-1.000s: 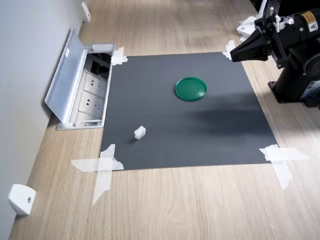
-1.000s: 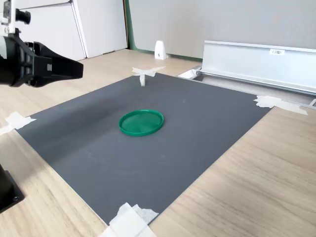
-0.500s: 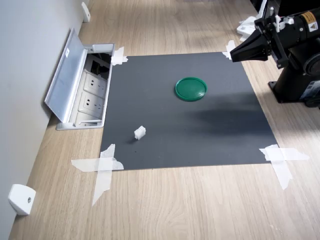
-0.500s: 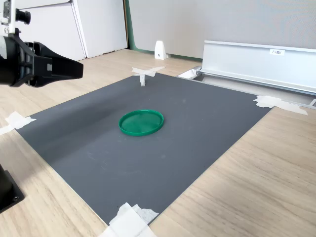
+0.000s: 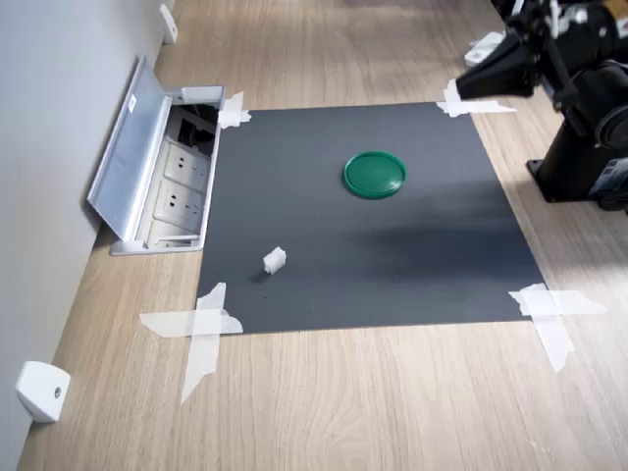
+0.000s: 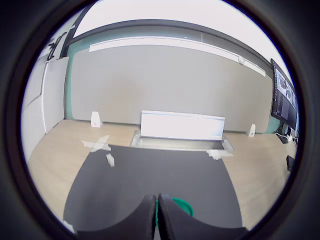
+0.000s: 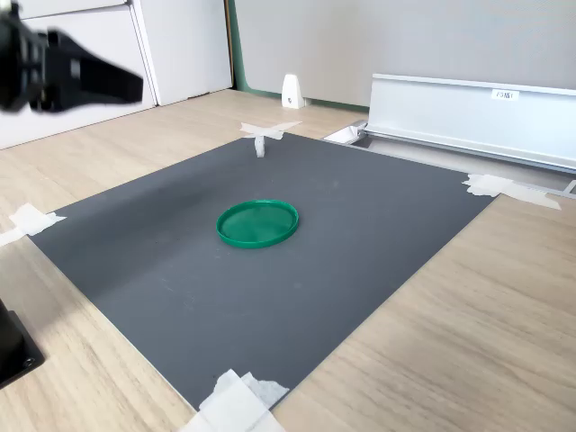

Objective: Grasp a white terminal and put it on the green lid.

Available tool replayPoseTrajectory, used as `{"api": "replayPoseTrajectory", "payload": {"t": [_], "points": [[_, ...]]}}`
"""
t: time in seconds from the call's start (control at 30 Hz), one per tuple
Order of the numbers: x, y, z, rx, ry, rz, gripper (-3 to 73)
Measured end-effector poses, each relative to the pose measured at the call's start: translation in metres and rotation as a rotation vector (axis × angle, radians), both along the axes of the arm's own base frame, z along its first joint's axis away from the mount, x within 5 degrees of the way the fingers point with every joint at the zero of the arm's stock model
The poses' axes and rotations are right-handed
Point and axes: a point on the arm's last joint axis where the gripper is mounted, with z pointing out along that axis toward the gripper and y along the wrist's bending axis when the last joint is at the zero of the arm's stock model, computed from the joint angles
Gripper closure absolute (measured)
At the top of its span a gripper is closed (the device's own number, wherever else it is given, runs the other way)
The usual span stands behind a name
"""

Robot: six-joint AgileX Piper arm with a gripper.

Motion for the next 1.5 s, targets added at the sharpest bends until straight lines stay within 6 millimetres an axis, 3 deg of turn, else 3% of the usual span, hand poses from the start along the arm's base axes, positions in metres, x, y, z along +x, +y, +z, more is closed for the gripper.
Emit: {"api": "replayPoseTrajectory", "payload": {"t": [0.3,0.53,0.87,1.1,1.23,1.33,1.5], "points": [[0.041,0.004,0.069,0.054,0.135,0.016,70.3],[0.078,0.008,0.101,-0.047,0.354,0.093,70.3],[0.144,0.020,0.117,-0.236,0.495,0.317,70.3],[0.192,0.053,0.114,-0.381,0.554,0.448,69.1],[0.215,0.071,0.114,-0.412,0.572,0.498,63.5],[0.231,0.083,0.112,-0.430,0.583,0.524,55.0],[0.253,0.093,0.105,-0.445,0.599,0.541,30.8]]}}
